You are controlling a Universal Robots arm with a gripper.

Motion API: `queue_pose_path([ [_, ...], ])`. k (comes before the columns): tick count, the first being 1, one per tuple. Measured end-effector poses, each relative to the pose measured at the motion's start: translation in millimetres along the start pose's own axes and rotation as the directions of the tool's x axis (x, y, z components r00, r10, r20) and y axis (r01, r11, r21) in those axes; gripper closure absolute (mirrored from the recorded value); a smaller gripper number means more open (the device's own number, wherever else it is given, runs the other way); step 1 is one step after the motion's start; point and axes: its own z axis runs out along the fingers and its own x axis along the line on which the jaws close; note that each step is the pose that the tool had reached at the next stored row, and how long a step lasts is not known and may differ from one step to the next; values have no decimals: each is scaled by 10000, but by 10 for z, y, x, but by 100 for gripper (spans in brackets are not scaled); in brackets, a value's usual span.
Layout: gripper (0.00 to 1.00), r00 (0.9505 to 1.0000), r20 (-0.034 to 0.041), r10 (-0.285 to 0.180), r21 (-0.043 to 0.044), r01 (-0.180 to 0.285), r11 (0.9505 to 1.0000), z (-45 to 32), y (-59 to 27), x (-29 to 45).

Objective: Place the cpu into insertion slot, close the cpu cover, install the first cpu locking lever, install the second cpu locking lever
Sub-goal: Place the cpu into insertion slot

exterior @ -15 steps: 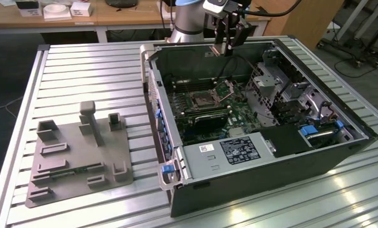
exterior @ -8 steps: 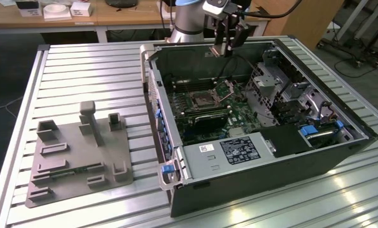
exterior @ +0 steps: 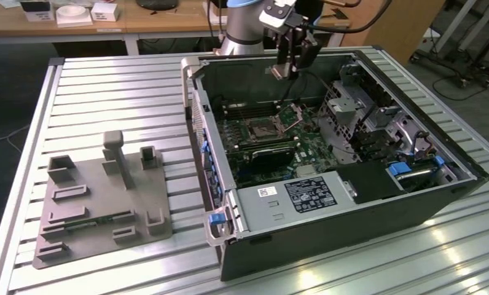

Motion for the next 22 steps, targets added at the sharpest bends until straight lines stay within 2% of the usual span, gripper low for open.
queue_pose_path([
  [5, 46, 9988, 92, 481, -5, -481, 9988, 83, -11, 5],
  [8, 46, 9983, 124, 561, 56, -562, 9984, 123, -31, 7],
  [12, 46, 9981, 127, 610, 171, -612, 9980, 158, -54, 9],
  [17, 46, 9979, 127, 635, 264, -638, 9976, 197, -64, 9],
  [22, 46, 9975, 132, 696, 294, -700, 9971, 278, -73, 10],
])
